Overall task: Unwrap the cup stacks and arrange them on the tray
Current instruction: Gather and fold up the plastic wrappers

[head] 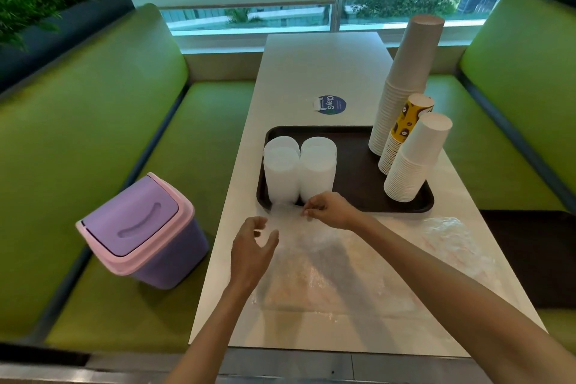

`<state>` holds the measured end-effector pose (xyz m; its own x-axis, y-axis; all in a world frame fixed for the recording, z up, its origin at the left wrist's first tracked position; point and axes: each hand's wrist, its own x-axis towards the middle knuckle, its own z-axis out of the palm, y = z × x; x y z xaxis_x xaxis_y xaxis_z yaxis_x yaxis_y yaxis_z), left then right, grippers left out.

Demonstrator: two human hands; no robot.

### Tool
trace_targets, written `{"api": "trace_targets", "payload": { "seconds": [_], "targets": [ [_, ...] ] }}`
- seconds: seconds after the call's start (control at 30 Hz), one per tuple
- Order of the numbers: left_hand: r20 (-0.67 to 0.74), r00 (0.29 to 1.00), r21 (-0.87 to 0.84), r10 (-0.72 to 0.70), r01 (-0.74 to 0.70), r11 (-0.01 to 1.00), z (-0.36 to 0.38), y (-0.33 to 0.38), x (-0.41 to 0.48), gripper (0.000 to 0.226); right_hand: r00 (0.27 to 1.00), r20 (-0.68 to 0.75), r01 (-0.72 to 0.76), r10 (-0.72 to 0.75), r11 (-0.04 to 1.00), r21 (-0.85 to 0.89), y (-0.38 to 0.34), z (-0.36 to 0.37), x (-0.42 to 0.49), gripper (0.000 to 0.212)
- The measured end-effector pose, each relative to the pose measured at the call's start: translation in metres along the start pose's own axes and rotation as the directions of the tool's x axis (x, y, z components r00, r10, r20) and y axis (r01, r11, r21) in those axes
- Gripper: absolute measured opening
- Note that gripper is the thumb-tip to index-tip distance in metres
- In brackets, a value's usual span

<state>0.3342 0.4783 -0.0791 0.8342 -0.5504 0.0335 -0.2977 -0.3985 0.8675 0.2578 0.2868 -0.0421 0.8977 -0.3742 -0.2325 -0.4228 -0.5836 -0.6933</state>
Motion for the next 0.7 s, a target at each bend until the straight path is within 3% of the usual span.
{"api": "trace_targets", "payload": {
  "seconds": [0.2, 0.27, 0.37, 0.53, 0.63, 0.7],
  "targets": [
    [0.018, 0.998, 0.042, 0.067, -0.067, 0.997, 0.002, 0.009, 0.021, 0.051, 0.999, 0.023, 0.025, -0.025, 1.000, -0.016, -0.001, -0.004, -0.003, 0.020],
    [0.041, 0.994, 0.049, 0.097, -0.099, 0.994, 0.003, 0.013, 0.028, 0.041, 0.999, 0.019, 0.029, -0.029, 1.000, -0.007, 0.000, -0.005, -0.005, 0.019],
    [0.084, 0.992, -0.027, 0.095, -0.093, 0.995, 0.001, 0.022, 0.033, 0.007, 0.999, 0.011, 0.031, -0.032, 0.999, 0.042, 0.001, -0.007, -0.008, 0.019],
    [0.186, 0.975, -0.206, 0.122, -0.083, 0.975, -0.008, 0.038, 0.046, 0.016, 0.999, 0.044, 0.013, -0.017, 0.996, 0.088, 0.005, -0.019, -0.013, 0.033],
    [0.248, 0.956, -0.292, 0.159, -0.083, 0.953, -0.018, 0.052, 0.060, 0.020, 0.998, 0.041, 0.047, -0.051, 0.993, 0.104, 0.011, -0.029, -0.019, 0.023],
    [0.273, 0.945, -0.327, 0.178, -0.083, 0.941, -0.026, 0.066, 0.067, 0.016, 0.998, 0.016, 0.054, -0.059, 0.976, 0.210, 0.010, -0.037, -0.027, 0.021]
  ]
}}
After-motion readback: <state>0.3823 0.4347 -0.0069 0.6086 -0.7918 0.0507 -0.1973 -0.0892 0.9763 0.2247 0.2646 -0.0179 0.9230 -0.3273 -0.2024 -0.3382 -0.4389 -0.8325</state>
